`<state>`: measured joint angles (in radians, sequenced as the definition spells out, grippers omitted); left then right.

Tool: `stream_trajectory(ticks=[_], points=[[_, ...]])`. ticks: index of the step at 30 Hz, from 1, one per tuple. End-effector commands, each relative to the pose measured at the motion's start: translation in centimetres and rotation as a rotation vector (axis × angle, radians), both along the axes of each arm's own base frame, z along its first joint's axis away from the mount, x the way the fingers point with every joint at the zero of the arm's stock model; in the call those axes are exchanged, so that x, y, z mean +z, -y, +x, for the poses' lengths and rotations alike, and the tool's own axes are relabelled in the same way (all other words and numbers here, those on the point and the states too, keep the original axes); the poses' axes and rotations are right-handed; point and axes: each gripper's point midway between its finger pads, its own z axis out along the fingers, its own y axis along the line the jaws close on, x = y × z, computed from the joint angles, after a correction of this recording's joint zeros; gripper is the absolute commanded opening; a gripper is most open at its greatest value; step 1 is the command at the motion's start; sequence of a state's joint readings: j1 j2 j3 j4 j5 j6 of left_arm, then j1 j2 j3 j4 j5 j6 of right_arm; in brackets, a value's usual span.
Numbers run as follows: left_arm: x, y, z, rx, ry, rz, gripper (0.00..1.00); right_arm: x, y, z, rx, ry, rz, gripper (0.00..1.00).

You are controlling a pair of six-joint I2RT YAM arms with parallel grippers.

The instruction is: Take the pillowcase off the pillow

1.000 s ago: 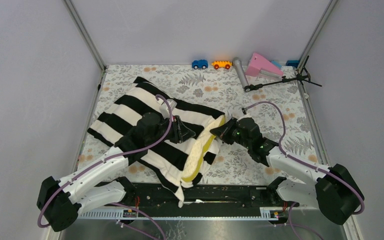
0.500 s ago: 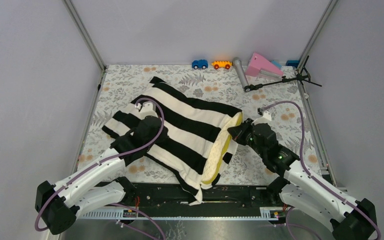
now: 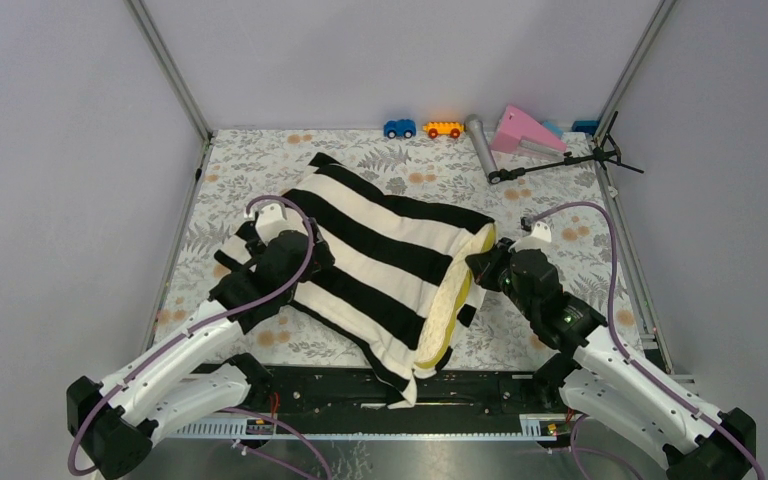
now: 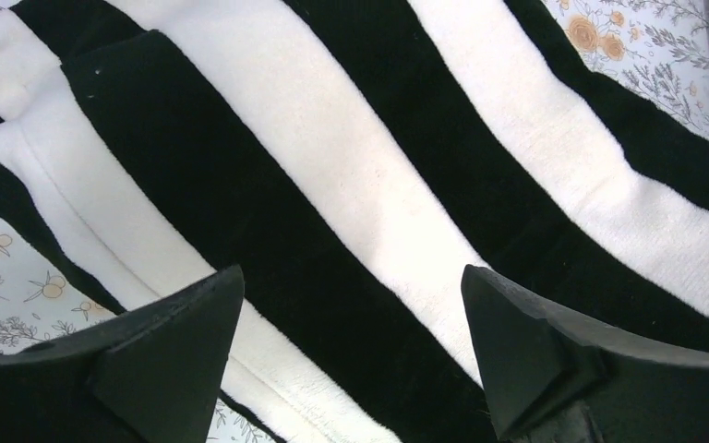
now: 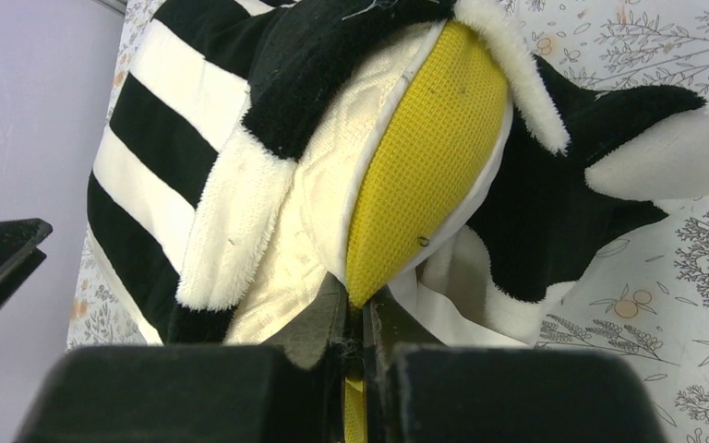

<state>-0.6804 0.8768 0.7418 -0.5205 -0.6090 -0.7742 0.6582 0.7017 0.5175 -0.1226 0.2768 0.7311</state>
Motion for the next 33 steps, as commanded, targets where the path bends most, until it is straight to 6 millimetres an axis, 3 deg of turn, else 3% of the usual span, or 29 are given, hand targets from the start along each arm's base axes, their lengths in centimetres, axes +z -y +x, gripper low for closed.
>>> stream_trajectory(ticks=[1, 6, 11, 12, 17, 18, 25, 33], points=[[1.5, 1.2, 1.7, -0.042, 0.016, -0.023, 0.99, 1.9, 0.0, 0.7, -0.019, 0.089, 0.07, 0.0], [-2.6, 1.8, 3.6, -0.057, -0.138, -0.039, 0.99, 1.3, -0.7, 0.1, 0.025, 0.063, 0.077, 0.0], [-5.9, -0.1, 4.7, 0.054, -0.196, -0.026, 0.92, 1.5, -0.1, -0.6, 0.026, 0.062, 0.067, 0.0], [-6.6, -0.5, 4.8, 0.069, -0.2, -0.037, 0.85, 1.6, 0.2, -0.7, 0.018, 0.061, 0.061, 0.0], [-10.2, -2.5, 5.0, 0.178, -0.226, -0.1, 0.28, 2.4, 3.7, -1.5, -0.118, 0.089, 0.056, 0.0], [-10.4, -3.4, 4.8, 0.218, -0.222, -0.093, 0.2, 2.8, 4.7, -1.6, -0.161, 0.107, 0.054, 0.0], [-7.8, -10.9, 4.1, 0.469, -0.12, -0.105, 0.0, 6.1, 10.9, -3.3, -0.387, 0.207, 0.047, 0.0], [-7.2, -16.6, 1.3, 0.75, -0.003, -0.194, 0.0, 7.8, 14.7, -4.6, -0.535, 0.258, 0.037, 0.0]])
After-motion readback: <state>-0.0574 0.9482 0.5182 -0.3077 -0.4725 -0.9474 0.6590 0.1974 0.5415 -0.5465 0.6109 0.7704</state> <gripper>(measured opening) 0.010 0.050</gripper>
